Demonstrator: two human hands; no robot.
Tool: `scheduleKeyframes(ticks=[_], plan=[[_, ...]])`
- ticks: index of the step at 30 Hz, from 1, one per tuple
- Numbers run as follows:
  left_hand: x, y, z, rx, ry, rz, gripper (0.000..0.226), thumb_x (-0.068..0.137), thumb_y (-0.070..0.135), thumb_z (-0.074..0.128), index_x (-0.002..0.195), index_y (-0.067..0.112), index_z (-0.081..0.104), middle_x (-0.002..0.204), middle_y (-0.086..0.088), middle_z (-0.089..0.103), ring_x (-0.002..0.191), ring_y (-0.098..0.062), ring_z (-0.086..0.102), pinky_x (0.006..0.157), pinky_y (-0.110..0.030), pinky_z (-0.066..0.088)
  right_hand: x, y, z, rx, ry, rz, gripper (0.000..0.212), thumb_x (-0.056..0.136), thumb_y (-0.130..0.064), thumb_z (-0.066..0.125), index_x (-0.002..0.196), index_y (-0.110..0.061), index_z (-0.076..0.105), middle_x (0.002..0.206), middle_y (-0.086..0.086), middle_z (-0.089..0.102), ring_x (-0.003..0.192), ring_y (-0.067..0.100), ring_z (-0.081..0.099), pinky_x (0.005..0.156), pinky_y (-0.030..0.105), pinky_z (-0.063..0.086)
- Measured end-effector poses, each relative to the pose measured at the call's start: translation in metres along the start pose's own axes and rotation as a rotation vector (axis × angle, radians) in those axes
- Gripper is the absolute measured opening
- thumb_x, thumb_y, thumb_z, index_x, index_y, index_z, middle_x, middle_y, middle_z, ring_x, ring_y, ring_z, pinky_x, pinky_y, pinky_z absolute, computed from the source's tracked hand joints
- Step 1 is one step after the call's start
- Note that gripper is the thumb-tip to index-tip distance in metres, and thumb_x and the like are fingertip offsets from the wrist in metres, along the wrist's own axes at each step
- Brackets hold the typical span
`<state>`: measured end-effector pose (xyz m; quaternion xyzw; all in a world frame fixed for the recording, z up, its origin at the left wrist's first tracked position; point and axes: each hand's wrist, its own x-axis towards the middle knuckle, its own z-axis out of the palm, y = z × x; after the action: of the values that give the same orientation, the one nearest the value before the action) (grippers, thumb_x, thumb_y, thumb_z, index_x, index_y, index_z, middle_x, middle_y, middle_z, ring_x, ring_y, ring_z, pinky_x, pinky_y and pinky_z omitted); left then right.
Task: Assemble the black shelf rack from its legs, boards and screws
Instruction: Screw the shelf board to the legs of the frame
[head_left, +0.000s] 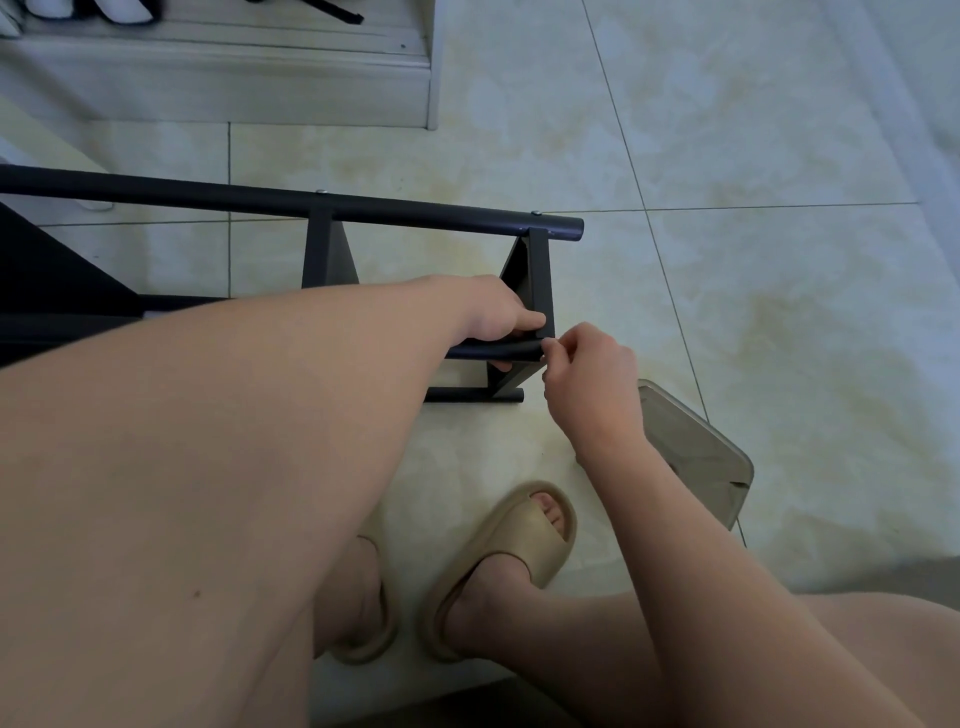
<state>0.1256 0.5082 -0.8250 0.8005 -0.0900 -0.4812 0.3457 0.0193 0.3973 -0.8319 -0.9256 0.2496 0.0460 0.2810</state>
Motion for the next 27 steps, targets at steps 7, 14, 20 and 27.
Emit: scheduleKeyframes(ticks=[7,14,20,27], plan=[[0.002,0.000,0.000,0.004,-0.003,-0.015,0.045,0.103,0.040,0.048,0.118,0.001,0.066,0.102,-0.011,0.077,0.098,-0.024,0.074,0.103,-0.040,0.049,0.004,0.010,-0.006,0.023,-0.025,-0.030,0.032,0.084,-0.037,0.078,0.103,-0.025,0.055,0.078,-0.010,0.057,0.078,0.018,0.058,0.064,0.037,0.048],[0.004,-0.002,0.001,0.017,0.006,-0.015,0.044,0.103,0.042,0.048,0.117,0.004,0.066,0.103,-0.010,0.077,0.095,-0.020,0.074,0.104,-0.041,0.047,0.011,0.021,-0.007,0.184,-0.009,-0.062,0.008,0.093,-0.026,0.070,0.087,-0.024,0.065,0.065,-0.010,0.061,0.057,0.002,0.052,0.054,0.024,0.038],[0.008,-0.004,0.001,-0.006,0.007,-0.021,0.043,0.102,0.042,0.049,0.115,0.005,0.066,0.103,-0.010,0.076,0.093,-0.021,0.075,0.104,-0.041,0.048,0.012,0.032,-0.012,0.264,-0.096,-0.080,0.014,0.088,-0.016,0.076,0.093,-0.027,0.067,0.054,-0.013,0.049,0.052,0.003,0.045,0.051,0.012,0.036],[0.009,-0.003,0.002,-0.003,0.016,-0.014,0.043,0.103,0.042,0.049,0.116,0.004,0.066,0.100,-0.010,0.077,0.091,-0.021,0.075,0.101,-0.040,0.050,0.013,0.031,-0.005,0.161,-0.054,-0.109,0.022,0.085,-0.027,0.080,0.093,-0.031,0.061,0.062,-0.009,0.052,0.058,0.000,0.051,0.054,0.019,0.034]])
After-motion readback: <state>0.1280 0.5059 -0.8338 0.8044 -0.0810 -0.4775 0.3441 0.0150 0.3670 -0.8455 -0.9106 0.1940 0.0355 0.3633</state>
